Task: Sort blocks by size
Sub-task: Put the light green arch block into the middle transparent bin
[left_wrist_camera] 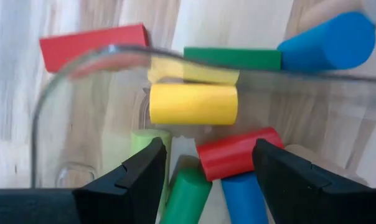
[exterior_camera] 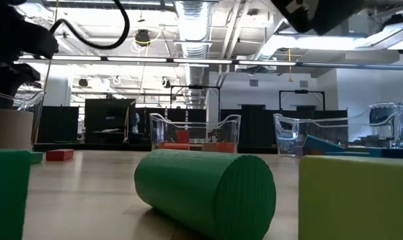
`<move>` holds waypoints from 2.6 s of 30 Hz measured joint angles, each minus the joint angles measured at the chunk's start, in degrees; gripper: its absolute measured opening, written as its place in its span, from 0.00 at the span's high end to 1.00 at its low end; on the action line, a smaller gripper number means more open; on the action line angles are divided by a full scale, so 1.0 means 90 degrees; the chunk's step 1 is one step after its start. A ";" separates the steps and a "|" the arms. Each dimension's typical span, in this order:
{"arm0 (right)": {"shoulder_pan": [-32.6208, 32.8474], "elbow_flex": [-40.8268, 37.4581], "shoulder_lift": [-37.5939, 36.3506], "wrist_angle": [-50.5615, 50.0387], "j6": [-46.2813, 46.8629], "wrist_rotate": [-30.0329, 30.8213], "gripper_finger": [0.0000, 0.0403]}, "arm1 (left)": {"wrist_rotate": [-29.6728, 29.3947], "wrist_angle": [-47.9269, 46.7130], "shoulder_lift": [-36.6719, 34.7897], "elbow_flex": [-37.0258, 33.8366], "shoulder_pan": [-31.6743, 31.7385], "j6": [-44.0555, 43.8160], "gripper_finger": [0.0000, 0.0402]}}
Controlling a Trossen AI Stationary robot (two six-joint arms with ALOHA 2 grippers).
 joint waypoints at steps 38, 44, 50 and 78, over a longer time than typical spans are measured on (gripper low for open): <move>0.1150 0.0035 0.1321 0.0825 0.1756 0.1593 0.39 | -0.0581 0.0672 0.0000 0.0537 0.0001 0.0403 0.43; 0.1097 0.0037 0.1336 0.0735 0.1687 0.1819 0.39 | -0.0588 0.0670 0.0000 0.0537 0.0001 0.0398 0.43; 0.1098 0.0037 0.1360 0.0712 0.1679 0.1877 0.39 | -0.0596 0.0670 0.0000 0.0537 0.0001 0.0425 0.43; 0.0980 0.0125 0.1722 0.1042 0.1854 0.2290 0.44 | -0.0607 0.0668 0.0000 0.0534 -0.0002 0.0427 0.43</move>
